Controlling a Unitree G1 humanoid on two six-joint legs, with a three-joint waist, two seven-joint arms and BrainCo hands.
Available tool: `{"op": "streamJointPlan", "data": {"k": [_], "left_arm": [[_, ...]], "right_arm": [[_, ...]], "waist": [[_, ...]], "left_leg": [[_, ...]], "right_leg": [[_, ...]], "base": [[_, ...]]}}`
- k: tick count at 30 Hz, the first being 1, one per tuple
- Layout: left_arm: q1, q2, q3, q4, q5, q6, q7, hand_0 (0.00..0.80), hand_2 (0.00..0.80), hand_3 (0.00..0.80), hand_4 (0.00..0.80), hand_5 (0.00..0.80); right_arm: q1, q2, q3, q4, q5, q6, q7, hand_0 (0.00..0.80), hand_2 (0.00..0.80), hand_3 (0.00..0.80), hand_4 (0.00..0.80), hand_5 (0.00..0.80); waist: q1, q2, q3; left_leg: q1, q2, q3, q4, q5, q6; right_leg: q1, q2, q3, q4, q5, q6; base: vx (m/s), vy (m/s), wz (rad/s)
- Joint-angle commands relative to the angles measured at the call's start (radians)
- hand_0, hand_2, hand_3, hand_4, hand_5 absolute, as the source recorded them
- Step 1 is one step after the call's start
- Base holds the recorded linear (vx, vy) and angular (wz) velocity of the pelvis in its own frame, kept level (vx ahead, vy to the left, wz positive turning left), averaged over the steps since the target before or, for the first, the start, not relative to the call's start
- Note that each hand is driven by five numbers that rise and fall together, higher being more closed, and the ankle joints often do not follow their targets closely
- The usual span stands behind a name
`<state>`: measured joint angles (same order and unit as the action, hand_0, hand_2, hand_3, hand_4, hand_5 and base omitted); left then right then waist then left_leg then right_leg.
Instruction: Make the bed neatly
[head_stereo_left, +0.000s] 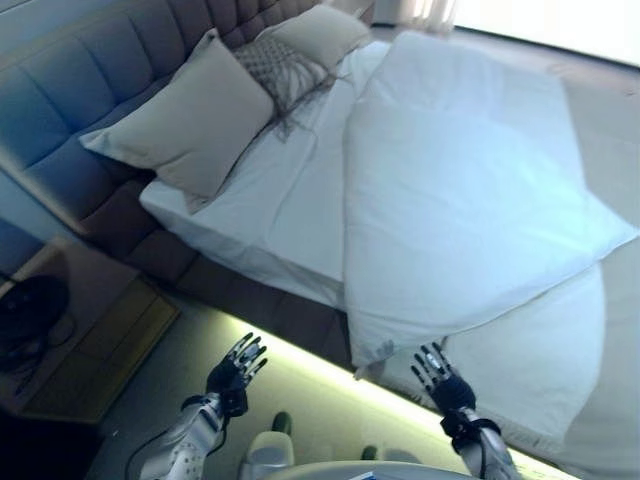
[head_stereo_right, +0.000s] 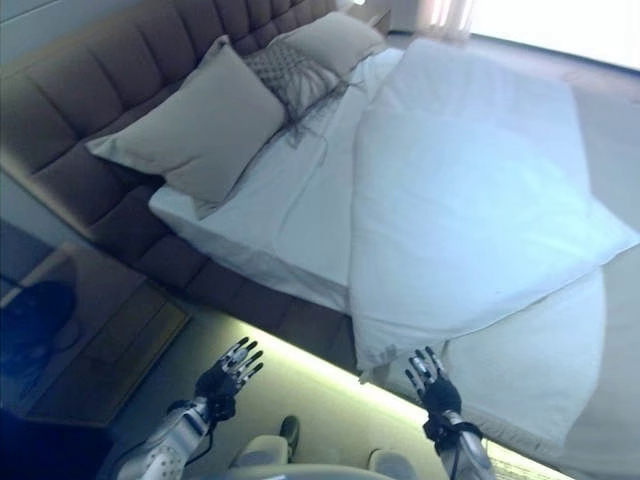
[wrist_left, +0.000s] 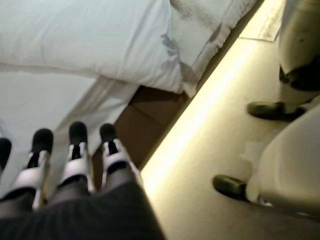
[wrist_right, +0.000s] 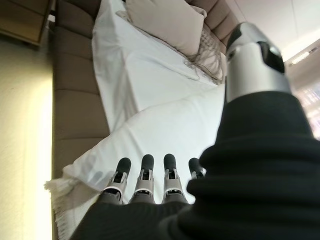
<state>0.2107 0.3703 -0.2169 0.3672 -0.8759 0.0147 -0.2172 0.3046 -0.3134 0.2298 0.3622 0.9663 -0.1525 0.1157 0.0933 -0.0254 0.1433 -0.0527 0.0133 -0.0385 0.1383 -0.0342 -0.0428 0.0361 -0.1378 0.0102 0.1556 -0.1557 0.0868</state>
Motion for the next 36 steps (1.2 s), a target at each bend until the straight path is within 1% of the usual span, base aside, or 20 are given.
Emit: {"op": "streamJointPlan", "data": {"k": [1,3,4,5,8,10,12,13,15,16,18,19,20,21,23,26,29,31,33,36], "left_arm": [[-0.001,-0.007,0.008,-0.049,0.049,-0.026,-0.003,0.000,0.000,0.000,0.000,0.000],[0.007,0.004,0.016,-0.083,0.046,-0.025,0.007,0.000,0.000,0.000,0.000,0.000],[0.015,0.005,0.022,-0.091,0.046,-0.026,0.004,0.000,0.000,0.000,0.000,0.000],[0.015,0.009,0.029,-0.086,0.057,-0.032,-0.006,0.000,0.000,0.000,0.000,0.000],[-0.013,0.016,0.030,-0.052,0.079,-0.038,-0.003,0.000,0.000,0.000,0.000,0.000],[-0.024,0.016,0.034,-0.044,0.074,-0.035,0.018,0.000,0.000,0.000,0.000,0.000],[-0.027,0.014,0.037,-0.050,0.063,-0.036,0.032,0.000,0.000,0.000,0.000,0.000],[-0.024,0.015,0.038,-0.052,0.061,-0.038,0.036,0.000,0.000,0.000,0.000,0.000],[-0.024,0.011,0.039,-0.041,0.059,-0.045,0.037,0.000,0.000,0.000,0.000,0.000],[-0.029,0.009,0.041,-0.032,0.059,-0.046,0.030,0.000,0.000,0.000,0.000,0.000],[-0.030,0.011,0.045,-0.032,0.060,-0.048,0.010,0.000,0.000,0.000,0.000,0.000],[-0.028,0.015,0.051,-0.043,0.055,-0.039,0.000,0.000,0.000,0.000,0.000,0.000],[-0.025,0.019,0.056,-0.054,0.050,-0.032,-0.003,0.000,0.000,0.000,0.000,0.000],[-0.019,0.023,0.064,-0.064,0.044,-0.027,-0.011,0.000,0.000,0.000,0.000,0.000],[-0.010,0.020,0.071,-0.065,0.035,-0.031,-0.010,0.000,0.000,0.000,0.000,0.000],[0.005,0.012,0.089,-0.064,0.036,-0.046,-0.006,0.000,0.000,0.000,0.000,0.000],[0.010,0.011,0.089,-0.054,0.041,-0.059,-0.012,0.000,0.000,0.000,0.000,0.000],[-0.003,-0.002,0.088,-0.027,0.006,-0.057,0.003,0.000,0.000,0.000,0.000,0.000],[-0.012,-0.005,0.080,-0.031,0.011,-0.053,0.000,0.000,0.000,0.000,0.000,0.000],[-0.035,-0.013,0.045,-0.011,-0.001,-0.070,0.011,0.000,0.000,0.000,0.000,0.000]], "right_arm": [[0.022,-0.031,-0.021,-0.071,0.010,-0.041,-0.039,0.000,0.000,0.000,0.000,0.000],[0.039,-0.018,-0.010,-0.090,-0.017,-0.047,-0.024,0.000,0.000,0.000,0.000,0.000],[0.042,-0.011,-0.009,-0.094,-0.040,-0.059,-0.004,0.000,0.000,0.000,0.000,0.000],[0.043,-0.005,-0.008,-0.105,-0.055,-0.067,0.002,0.000,0.000,0.000,0.000,0.000],[0.024,0.010,-0.006,-0.112,-0.061,-0.073,-0.044,0.000,0.000,0.000,0.000,0.000],[0.010,0.013,-0.002,-0.106,-0.056,-0.069,-0.058,0.000,0.000,0.000,0.000,0.000],[-0.005,0.006,0.001,-0.104,-0.051,-0.073,-0.035,0.000,0.000,0.000,0.000,0.000],[-0.012,-0.001,0.001,-0.102,-0.046,-0.079,-0.029,0.000,0.000,0.000,0.000,0.000],[-0.035,-0.007,-0.013,-0.078,-0.029,-0.084,-0.021,0.000,0.000,0.000,0.000,0.000],[-0.050,-0.009,-0.022,-0.065,-0.018,-0.085,-0.018,0.000,0.000,0.000,0.000,0.000],[-0.064,-0.011,-0.034,-0.058,-0.004,-0.079,-0.019,0.000,0.000,0.000,0.000,0.000],[-0.065,-0.009,-0.041,-0.058,-0.004,-0.073,-0.021,0.000,0.000,0.000,0.000,0.000],[-0.062,-0.007,-0.046,-0.060,-0.008,-0.067,-0.019,0.000,0.000,0.000,0.000,0.000],[-0.053,-0.003,-0.052,-0.061,-0.014,-0.062,-0.013,0.000,0.000,0.000,0.000,0.000],[-0.036,0.004,-0.060,-0.050,-0.027,-0.054,0.013,0.000,0.000,0.000,0.000,0.000],[-0.018,0.003,-0.065,-0.051,-0.026,-0.040,0.051,0.000,0.000,0.000,0.000,0.000],[-0.024,-0.010,-0.048,-0.051,0.002,-0.035,0.049,0.000,0.000,0.000,0.000,0.000],[-0.044,-0.018,-0.037,-0.050,-0.002,-0.027,0.021,0.000,0.000,0.000,0.000,0.000],[-0.046,-0.039,-0.024,-0.084,0.012,-0.031,0.003,0.000,0.000,0.000,0.000,0.000],[-0.055,-0.051,-0.028,-0.062,0.040,-0.034,-0.016,0.000,0.000,0.000,0.000,0.000]], "waist": [[-0.009,0.027,-0.066],[0.003,0.014,-0.091],[0.007,0.016,-0.101],[0.008,0.023,-0.110],[0.001,0.039,-0.123],[-0.003,0.039,-0.122],[-0.007,0.037,-0.115],[-0.012,0.032,-0.110],[-0.027,0.022,-0.098],[-0.041,0.011,-0.090],[-0.065,-0.013,-0.080],[-0.074,-0.020,-0.075],[-0.079,-0.022,-0.073],[-0.085,-0.024,-0.072],[-0.087,-0.030,-0.073],[-0.086,-0.042,-0.078],[-0.080,-0.052,-0.086],[-0.080,-0.046,-0.094],[-0.086,-0.038,-0.102],[-0.097,-0.037,-0.107]], "left_leg": [[-0.184,0.022,-0.116,-0.055,0.173,-0.020],[-0.157,-0.022,-0.089,-0.069,0.166,0.029],[-0.142,-0.034,-0.074,-0.077,0.160,0.045],[-0.128,-0.045,-0.066,-0.082,0.151,0.062],[-0.100,-0.081,-0.074,-0.060,0.108,0.095],[-0.082,-0.093,-0.074,-0.050,0.094,0.104],[-0.049,-0.095,-0.068,-0.056,0.086,0.102],[-0.029,-0.095,-0.058,-0.060,0.078,0.097],[0.012,-0.094,-0.049,-0.069,0.050,0.088],[0.036,-0.096,-0.048,-0.073,0.023,0.082],[0.070,-0.107,-0.049,-0.071,-0.029,0.085],[0.089,-0.106,-0.052,-0.070,-0.056,0.087],[0.098,-0.104,-0.056,-0.070,-0.068,0.089],[0.109,-0.098,-0.064,-0.066,-0.085,0.091],[0.117,-0.090,-0.071,-0.052,-0.105,0.093],[0.120,-0.065,-0.076,-0.011,-0.132,0.085],[0.134,-0.024,-0.066,0.020,-0.150,0.062],[0.145,0.016,-0.061,0.038,-0.102,0.042],[0.135,0.066,-0.052,0.074,-0.009,0.019],[0.088,0.116,-0.029,0.163,0.091,0.007]], "right_leg": [[0.105,-0.050,-0.039,0.135,0.026,0.057],[0.073,-0.110,-0.054,0.242,0.163,0.075],[0.055,-0.132,-0.058,0.295,0.201,0.073],[0.028,-0.146,-0.060,0.357,0.220,0.064],[-0.053,-0.145,-0.063,0.501,0.226,0.038],[-0.080,-0.137,-0.065,0.509,0.241,0.027],[-0.106,-0.115,-0.102,0.401,0.227,0.012],[-0.120,-0.105,-0.120,0.312,0.226,0.009],[-0.146,-0.093,-0.127,0.136,0.235,0.011],[-0.161,-0.086,-0.106,0.018,0.259,0.022],[-0.189,-0.079,-0.040,-0.126,0.345,0.062],[-0.198,-0.074,-0.011,-0.172,0.394,0.080],[-0.204,-0.070,0.003,-0.196,0.411,0.088],[-0.212,-0.064,0.015,-0.218,0.424,0.096],[-0.218,-0.064,0.017,-0.192,0.423,0.101],[-0.225,-0.065,0.014,-0.121,0.380,0.098],[-0.210,-0.051,-0.007,-0.096,0.326,0.098],[-0.194,-0.024,-0.029,-0.070,0.288,0.079],[-0.178,0.008,-0.052,-0.047,0.243,0.043],[-0.143,0.048,-0.070,-0.044,0.204,-0.005]], "base": [[0.495,0.316,-0.47],[0.417,0.312,-0.22],[0.391,0.340,-0.24],[0.361,0.319,-0.33],[0.295,0.245,-0.16],[0.206,0.076,0.06],[0.216,-0.039,0.13],[0.188,-0.103,-0.02],[0.228,-0.158,-0.41],[0.287,-0.194,-0.59],[0.283,-0.186,-0.41],[0.254,-0.150,0.00],[0.293,-0.158,0.25],[0.256,-0.134,0.43],[0.255,-0.192,0.63],[0.221,-0.257,0.15],[0.207,-0.321,0.19],[0.175,-0.326,0.28],[0.134,-0.309,0.12],[0.107,-0.334,0.10]]}}
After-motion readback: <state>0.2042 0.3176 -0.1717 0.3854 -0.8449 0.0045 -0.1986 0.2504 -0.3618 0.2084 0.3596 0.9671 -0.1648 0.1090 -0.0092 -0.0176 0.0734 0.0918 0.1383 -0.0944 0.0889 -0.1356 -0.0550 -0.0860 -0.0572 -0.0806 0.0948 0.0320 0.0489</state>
